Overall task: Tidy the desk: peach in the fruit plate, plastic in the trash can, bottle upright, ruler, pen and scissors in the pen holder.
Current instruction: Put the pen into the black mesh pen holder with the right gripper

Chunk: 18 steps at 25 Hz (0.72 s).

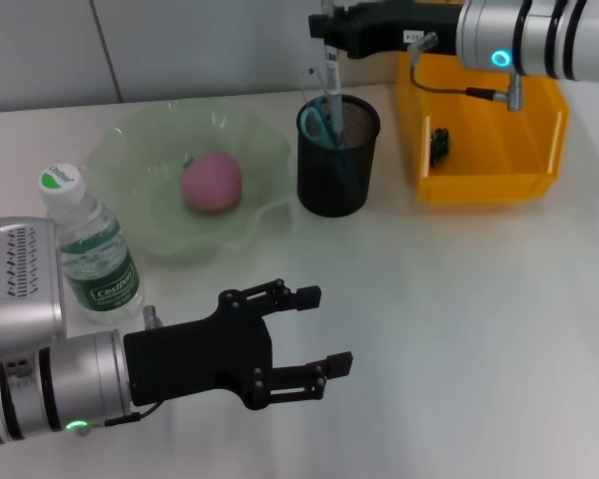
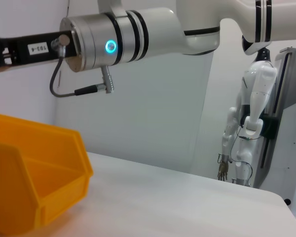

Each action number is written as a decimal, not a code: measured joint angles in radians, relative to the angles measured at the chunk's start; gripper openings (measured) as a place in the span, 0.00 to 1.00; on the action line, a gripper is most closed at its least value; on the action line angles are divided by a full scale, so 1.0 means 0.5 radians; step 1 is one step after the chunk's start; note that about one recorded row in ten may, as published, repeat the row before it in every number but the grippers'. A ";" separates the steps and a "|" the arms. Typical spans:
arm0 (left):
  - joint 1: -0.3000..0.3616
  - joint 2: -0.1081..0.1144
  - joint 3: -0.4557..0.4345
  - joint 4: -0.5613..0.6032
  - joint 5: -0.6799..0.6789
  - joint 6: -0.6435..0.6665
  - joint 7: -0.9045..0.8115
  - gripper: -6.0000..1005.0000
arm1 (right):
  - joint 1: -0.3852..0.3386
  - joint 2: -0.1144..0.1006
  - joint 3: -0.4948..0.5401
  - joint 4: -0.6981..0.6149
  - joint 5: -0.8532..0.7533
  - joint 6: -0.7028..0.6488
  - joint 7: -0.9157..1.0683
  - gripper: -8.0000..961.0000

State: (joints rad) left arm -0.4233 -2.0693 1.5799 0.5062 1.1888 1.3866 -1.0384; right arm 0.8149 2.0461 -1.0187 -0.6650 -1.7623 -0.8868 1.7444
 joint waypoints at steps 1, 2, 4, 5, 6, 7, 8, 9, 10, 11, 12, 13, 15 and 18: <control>0.000 0.000 0.000 0.000 0.000 0.001 0.000 0.81 | 0.000 0.003 -0.017 0.001 0.000 0.018 0.000 0.22; 0.001 -0.001 -0.001 0.000 0.000 0.002 0.000 0.81 | 0.000 0.006 -0.034 0.002 0.000 0.030 0.000 0.22; 0.002 -0.002 -0.002 0.000 0.000 0.003 0.000 0.81 | 0.000 0.010 -0.073 0.005 -0.001 0.054 -0.001 0.22; 0.003 -0.002 -0.002 0.000 0.000 0.003 0.000 0.81 | 0.000 0.013 -0.091 0.007 -0.001 0.065 -0.001 0.22; 0.004 -0.003 -0.003 0.000 0.000 0.003 0.000 0.81 | -0.001 0.015 -0.104 0.008 -0.001 0.076 -0.001 0.22; 0.005 -0.003 -0.003 0.000 0.000 0.003 0.000 0.81 | -0.002 0.017 -0.113 0.008 -0.001 0.084 -0.001 0.22; 0.005 -0.003 -0.005 0.000 0.000 0.003 0.000 0.81 | -0.003 0.020 -0.118 0.008 -0.001 0.091 -0.001 0.22; 0.005 -0.003 -0.007 0.000 0.000 0.003 0.000 0.81 | -0.005 0.023 -0.120 0.008 -0.001 0.095 -0.001 0.22; 0.006 -0.003 -0.008 0.000 0.000 0.003 0.000 0.81 | -0.007 0.025 -0.121 0.008 -0.001 0.098 -0.001 0.22; 0.007 -0.003 -0.008 0.000 -0.001 0.003 0.000 0.81 | -0.010 0.026 -0.121 0.008 -0.001 0.098 -0.002 0.22; 0.009 -0.003 -0.008 0.000 -0.002 0.003 0.000 0.81 | -0.014 0.027 -0.122 0.008 -0.001 0.098 -0.002 0.22; 0.010 -0.003 -0.009 0.000 -0.005 0.003 0.000 0.81 | -0.017 0.028 -0.122 0.008 -0.001 0.098 -0.002 0.22; 0.012 -0.002 -0.009 0.000 -0.008 0.003 0.000 0.81 | -0.026 0.028 -0.122 0.003 -0.012 0.093 -0.002 0.22; 0.015 0.000 -0.009 0.000 -0.010 0.003 0.000 0.81 | -0.046 0.030 -0.122 -0.017 -0.029 0.084 0.006 0.22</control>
State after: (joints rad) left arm -0.4159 -2.0695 1.5753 0.5062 1.1836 1.3882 -1.0385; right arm 0.7919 2.0613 -1.0799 -0.6735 -1.7767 -0.8447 1.7473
